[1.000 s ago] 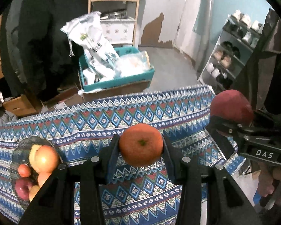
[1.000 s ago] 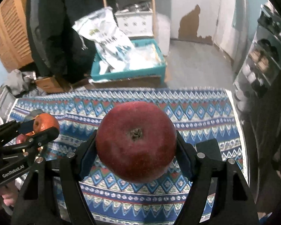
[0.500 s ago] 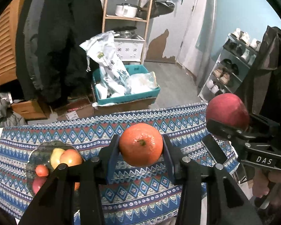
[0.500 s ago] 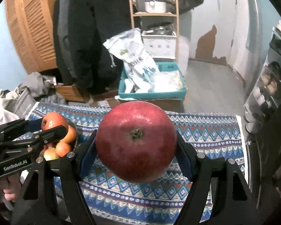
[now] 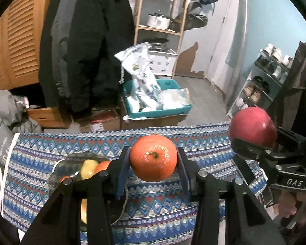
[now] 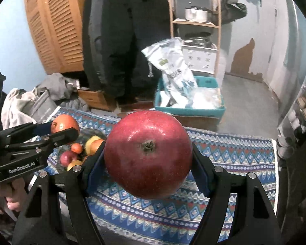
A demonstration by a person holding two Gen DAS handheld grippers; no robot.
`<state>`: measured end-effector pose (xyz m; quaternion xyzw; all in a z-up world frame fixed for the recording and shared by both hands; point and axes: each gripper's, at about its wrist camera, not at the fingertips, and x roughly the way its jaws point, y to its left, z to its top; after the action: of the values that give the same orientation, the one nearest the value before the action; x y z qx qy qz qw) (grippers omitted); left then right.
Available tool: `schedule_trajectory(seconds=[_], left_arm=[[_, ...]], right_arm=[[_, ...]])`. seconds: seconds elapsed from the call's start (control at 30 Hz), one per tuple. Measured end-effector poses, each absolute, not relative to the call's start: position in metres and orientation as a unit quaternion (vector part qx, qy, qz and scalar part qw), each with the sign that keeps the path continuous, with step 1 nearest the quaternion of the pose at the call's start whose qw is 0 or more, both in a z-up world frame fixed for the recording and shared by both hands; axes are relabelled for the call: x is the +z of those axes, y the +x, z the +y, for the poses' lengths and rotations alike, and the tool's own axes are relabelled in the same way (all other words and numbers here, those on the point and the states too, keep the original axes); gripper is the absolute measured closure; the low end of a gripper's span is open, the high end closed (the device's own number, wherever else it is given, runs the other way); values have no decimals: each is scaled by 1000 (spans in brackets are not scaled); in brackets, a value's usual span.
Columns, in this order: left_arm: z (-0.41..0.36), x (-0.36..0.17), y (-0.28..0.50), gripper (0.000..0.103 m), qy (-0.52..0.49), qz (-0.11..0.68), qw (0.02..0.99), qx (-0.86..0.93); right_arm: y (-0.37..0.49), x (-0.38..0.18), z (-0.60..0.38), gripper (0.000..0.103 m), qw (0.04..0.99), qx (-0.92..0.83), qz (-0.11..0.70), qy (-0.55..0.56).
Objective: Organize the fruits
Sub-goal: 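Lift and carry the tangerine with left gripper while right gripper carries the apple to the bowl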
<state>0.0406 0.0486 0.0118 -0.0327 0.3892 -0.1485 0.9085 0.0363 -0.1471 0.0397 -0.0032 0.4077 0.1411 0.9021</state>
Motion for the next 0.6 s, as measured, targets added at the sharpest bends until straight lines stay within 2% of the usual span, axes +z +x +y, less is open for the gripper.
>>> schedule_trajectory(seconds=[0.33,0.6], left_arm=[[106,-8,45,58,-33,398,913,-87],[151,-45,57,58,-45,426,902,-52]], right_arm=[[57,25,-92,28,887,190,420,1],[78,1,-51,28,871,216,441,0]])
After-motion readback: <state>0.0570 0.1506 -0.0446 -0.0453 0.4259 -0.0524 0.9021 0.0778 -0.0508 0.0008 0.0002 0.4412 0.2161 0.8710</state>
